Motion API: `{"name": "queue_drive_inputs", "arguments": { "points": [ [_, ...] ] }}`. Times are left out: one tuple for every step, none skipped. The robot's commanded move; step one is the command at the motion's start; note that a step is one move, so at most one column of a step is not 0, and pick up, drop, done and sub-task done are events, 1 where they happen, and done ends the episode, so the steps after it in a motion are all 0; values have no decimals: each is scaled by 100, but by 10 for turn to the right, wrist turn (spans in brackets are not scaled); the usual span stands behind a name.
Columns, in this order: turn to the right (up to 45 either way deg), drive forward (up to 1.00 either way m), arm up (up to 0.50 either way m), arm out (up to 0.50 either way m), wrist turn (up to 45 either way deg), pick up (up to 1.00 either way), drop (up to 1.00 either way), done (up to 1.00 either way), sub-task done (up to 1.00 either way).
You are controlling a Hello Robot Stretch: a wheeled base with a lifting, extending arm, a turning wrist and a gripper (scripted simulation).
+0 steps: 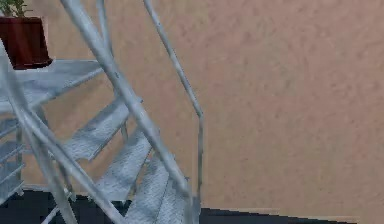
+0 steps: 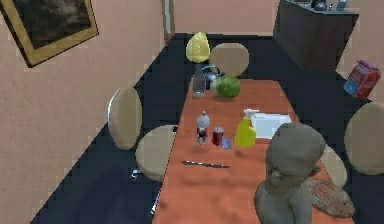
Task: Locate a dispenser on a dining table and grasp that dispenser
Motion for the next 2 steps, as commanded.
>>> {"name": "queue_drive_inputs", "arguments": {
  "points": [
    [150, 0, 0, 0, 0, 0, 0, 0, 0],
    [240, 0, 0, 0, 0, 0, 0, 0, 0]
  ]
}}
